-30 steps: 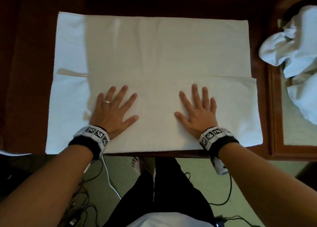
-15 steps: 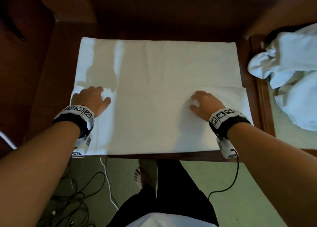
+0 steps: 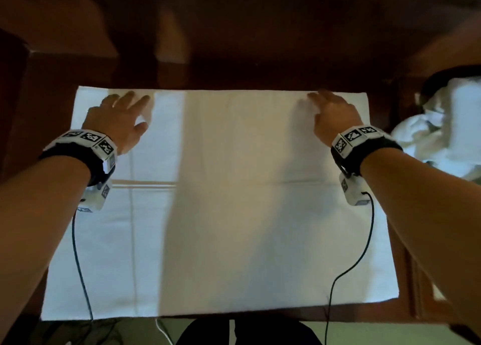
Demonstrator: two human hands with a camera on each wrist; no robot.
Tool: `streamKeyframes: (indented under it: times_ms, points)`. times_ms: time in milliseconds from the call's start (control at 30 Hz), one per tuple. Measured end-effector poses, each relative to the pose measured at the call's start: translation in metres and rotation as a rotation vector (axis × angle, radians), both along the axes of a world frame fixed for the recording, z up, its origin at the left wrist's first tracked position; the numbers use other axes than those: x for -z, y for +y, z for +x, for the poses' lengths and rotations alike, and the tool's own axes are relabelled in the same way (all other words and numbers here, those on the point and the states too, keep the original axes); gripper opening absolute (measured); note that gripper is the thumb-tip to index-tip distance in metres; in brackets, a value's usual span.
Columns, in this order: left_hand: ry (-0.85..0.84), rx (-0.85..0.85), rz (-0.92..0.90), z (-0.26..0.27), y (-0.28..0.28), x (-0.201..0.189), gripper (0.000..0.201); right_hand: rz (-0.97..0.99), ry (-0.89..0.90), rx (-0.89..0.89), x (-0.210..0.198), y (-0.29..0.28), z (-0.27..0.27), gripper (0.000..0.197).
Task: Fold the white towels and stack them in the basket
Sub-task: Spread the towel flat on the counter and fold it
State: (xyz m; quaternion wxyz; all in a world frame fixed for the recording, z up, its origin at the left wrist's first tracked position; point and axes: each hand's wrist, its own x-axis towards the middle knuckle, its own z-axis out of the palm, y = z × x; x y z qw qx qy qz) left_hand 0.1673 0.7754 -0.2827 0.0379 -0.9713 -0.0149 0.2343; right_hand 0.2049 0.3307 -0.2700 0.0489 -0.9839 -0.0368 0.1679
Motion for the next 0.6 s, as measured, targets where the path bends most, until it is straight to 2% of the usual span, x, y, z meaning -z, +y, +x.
streamKeyframes:
  times_ms: [100,200,300,367,467,600]
  points:
    - [-0.019,0.017,0.030,0.009,0.002,0.020,0.062,-0.081,0.012,-0.056,0.016,-0.009,0.014,0.072]
    - [-0.244,0.031,-0.010,0.011,-0.013,0.025,0.057,-0.060,-0.141,-0.052,0.032,-0.018,0.011,0.059]
    - [-0.344,0.102,0.046,0.021,-0.026,0.016,0.030,-0.045,-0.161,0.012,0.035,-0.021,0.012,0.043]
    - [-0.360,0.145,0.078,0.030,-0.033,0.003,0.014,-0.029,-0.159,0.019,0.027,-0.023,0.016,0.034]
    - [-0.384,0.160,0.019,0.037,-0.039,-0.025,0.019,0.038,-0.205,0.018,0.001,-0.027,0.018,0.027]
    - [-0.321,-0.027,-0.210,0.039,-0.034,-0.068,0.025,0.229,-0.264,0.156,-0.045,-0.032,0.010,0.019]
